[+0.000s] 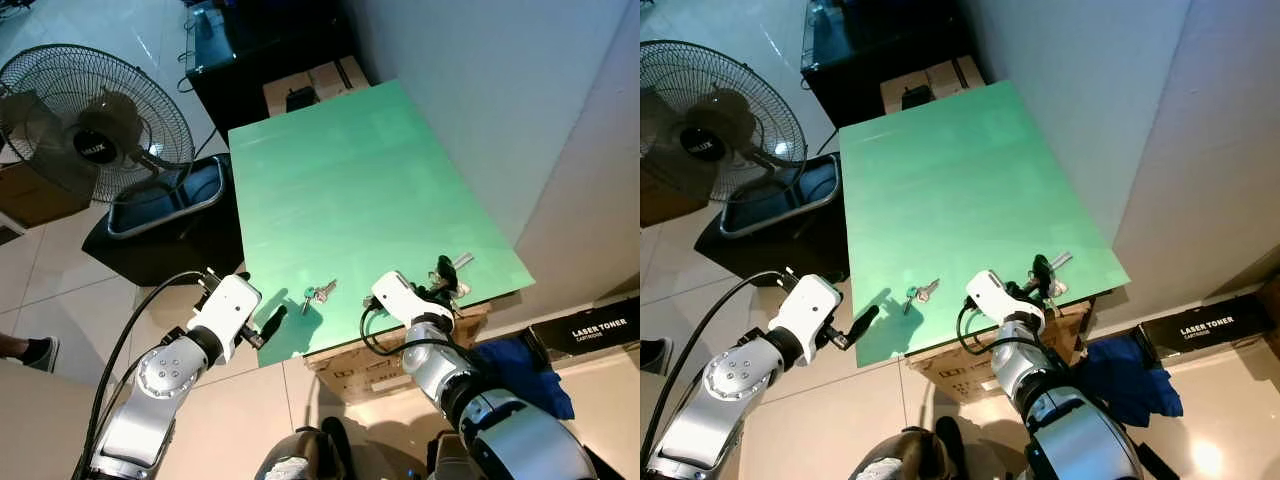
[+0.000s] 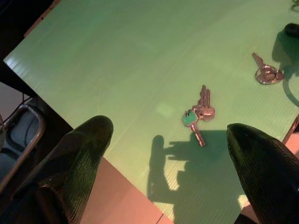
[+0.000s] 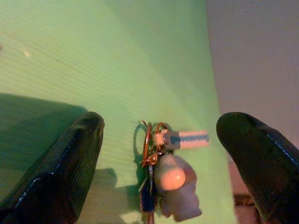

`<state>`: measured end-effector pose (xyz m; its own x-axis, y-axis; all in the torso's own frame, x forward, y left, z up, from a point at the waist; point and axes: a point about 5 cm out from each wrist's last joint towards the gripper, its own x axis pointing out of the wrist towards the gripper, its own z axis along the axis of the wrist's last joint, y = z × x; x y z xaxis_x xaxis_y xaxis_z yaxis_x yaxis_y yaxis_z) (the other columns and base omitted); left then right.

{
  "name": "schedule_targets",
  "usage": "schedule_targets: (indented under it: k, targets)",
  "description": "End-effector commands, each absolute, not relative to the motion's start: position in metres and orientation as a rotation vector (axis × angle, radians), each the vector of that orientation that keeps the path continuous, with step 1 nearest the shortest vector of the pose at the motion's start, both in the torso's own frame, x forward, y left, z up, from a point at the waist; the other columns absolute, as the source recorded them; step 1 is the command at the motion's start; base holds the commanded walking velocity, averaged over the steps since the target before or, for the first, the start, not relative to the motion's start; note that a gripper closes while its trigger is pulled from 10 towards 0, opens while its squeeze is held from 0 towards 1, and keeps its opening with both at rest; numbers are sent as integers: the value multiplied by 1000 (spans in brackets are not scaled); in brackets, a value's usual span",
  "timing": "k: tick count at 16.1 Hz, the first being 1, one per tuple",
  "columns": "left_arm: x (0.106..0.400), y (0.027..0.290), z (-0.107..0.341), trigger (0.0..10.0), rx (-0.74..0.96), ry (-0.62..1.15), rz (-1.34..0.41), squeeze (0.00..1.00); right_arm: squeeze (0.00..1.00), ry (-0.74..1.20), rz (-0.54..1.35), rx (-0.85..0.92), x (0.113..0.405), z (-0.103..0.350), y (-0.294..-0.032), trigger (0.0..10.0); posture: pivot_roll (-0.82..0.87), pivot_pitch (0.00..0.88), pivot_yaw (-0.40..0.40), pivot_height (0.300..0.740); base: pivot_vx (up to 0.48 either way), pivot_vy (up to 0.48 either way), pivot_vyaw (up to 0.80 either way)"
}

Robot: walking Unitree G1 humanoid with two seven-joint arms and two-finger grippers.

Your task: Hang keys on a hook

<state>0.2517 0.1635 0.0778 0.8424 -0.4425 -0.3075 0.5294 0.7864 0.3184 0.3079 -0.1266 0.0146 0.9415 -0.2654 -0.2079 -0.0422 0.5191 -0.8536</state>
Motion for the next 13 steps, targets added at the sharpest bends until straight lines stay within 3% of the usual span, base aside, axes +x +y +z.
schedule_targets:
  k: [1,4,5,13]
  targets:
    - [250,170,73,10000,412,255,-517,0,0,474,-169,-961,288,-7,-137,10000,-79,220,272,740,0,0,0]
    - [252,170,75,10000,421,245,-512,0,0,420,-310,-582,294,3,-137,10000,-76,220,275,740,0,0,0]
    - [253,170,75,10000,421,243,-512,0,0,407,-321,-540,294,4,-137,10000,-76,220,277,740,0,0,0]
    - [257,176,82,10000,447,225,-502,0,0,367,-435,-487,274,-7,-164,10000,-56,226,294,740,0,0,0]
